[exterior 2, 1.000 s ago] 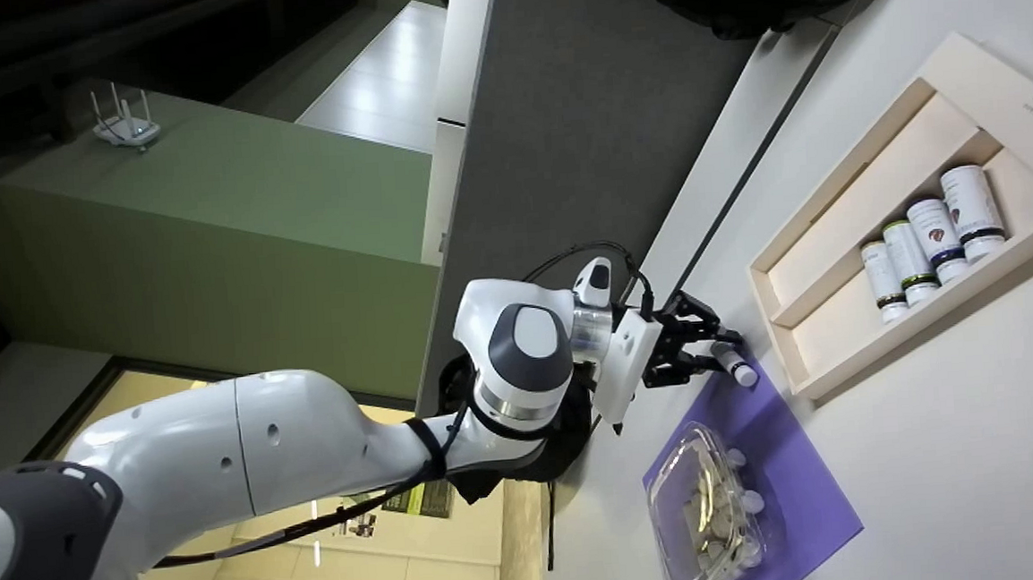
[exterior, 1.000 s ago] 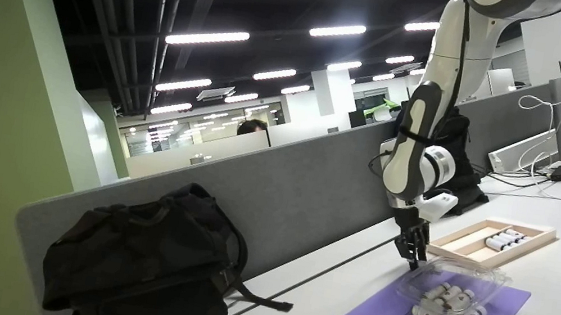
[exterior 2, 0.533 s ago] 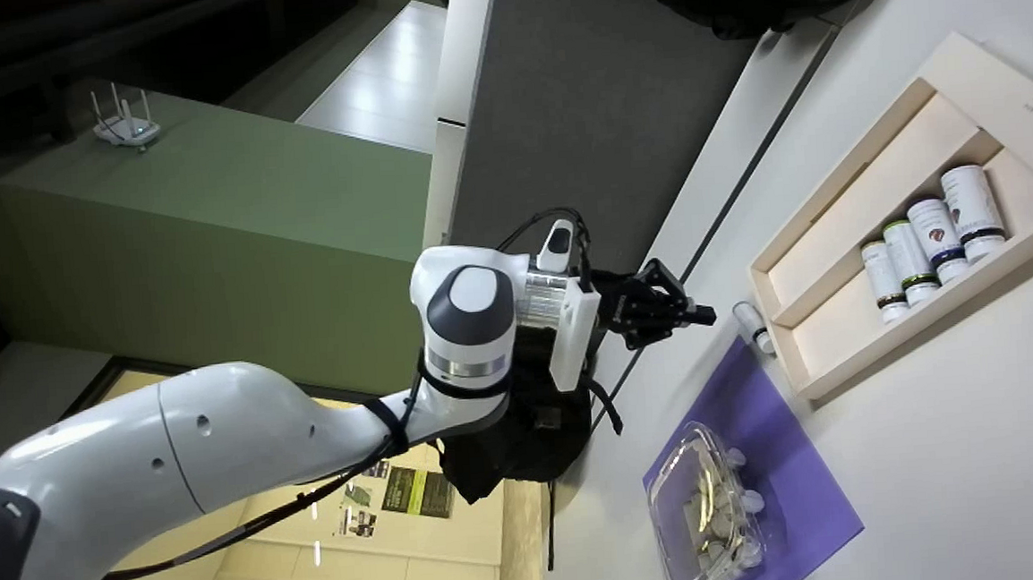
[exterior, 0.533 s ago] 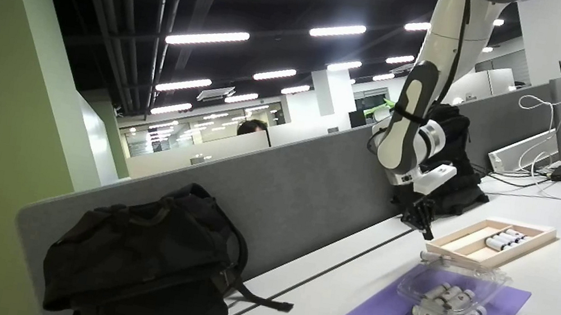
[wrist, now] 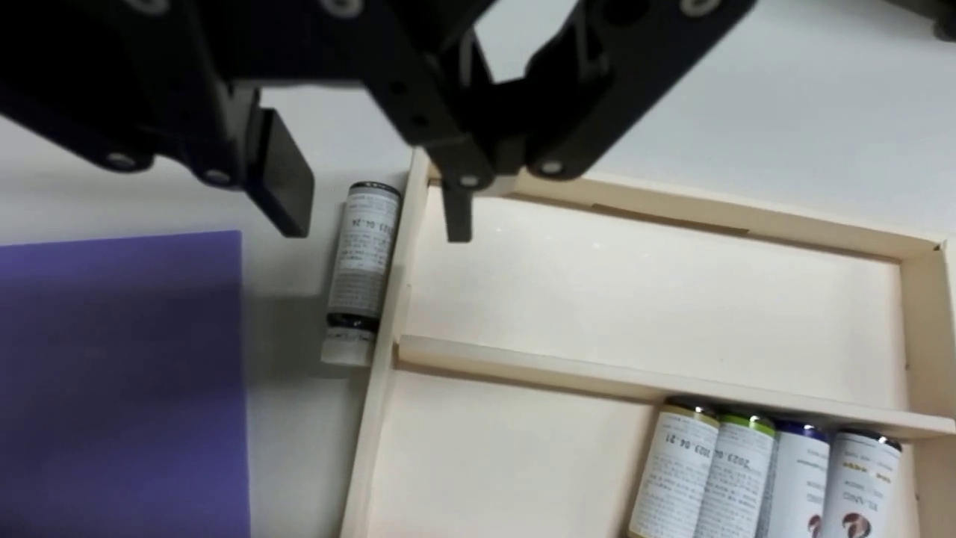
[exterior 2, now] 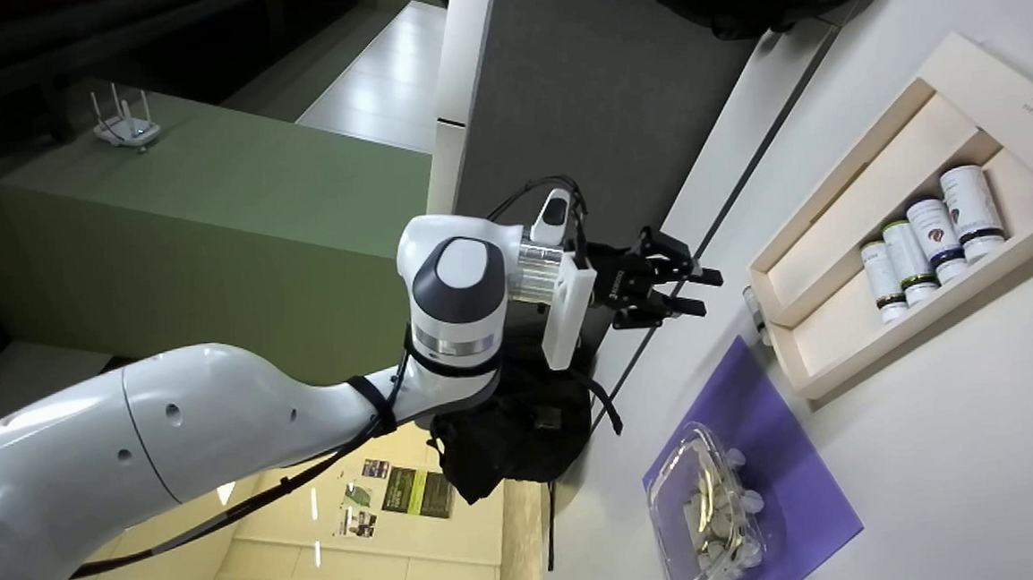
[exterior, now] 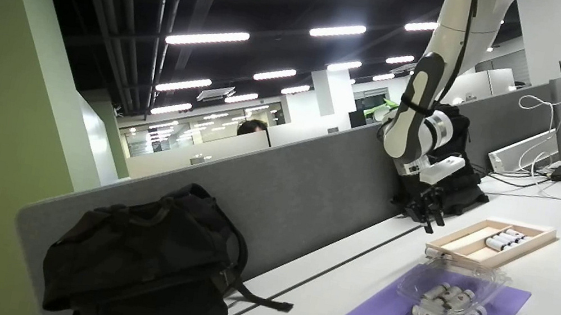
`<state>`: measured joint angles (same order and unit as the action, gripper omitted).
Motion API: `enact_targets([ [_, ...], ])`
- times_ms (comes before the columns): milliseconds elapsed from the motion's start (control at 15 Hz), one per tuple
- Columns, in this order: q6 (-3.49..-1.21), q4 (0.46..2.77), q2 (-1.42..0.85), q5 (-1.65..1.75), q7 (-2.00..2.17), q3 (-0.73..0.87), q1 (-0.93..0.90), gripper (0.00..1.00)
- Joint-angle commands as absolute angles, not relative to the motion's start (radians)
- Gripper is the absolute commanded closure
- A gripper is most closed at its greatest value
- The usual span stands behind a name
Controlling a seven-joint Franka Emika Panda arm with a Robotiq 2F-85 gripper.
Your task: Pick up the white object on the table and place it on the lower segment of the tray
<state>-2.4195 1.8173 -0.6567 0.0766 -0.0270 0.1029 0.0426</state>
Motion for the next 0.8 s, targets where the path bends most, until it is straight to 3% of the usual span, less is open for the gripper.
enact_targets([
  [0, -2.477, 1.812, -0.695, 0.041, -0.041, 0.058, 0.071, 0.14],
  [200, -2.523, 1.814, -0.725, 0.037, -0.044, 0.046, 0.064, 0.01],
  [733, -2.584, 1.812, -0.757, 0.035, -0.049, 0.034, 0.064, 0.0],
])
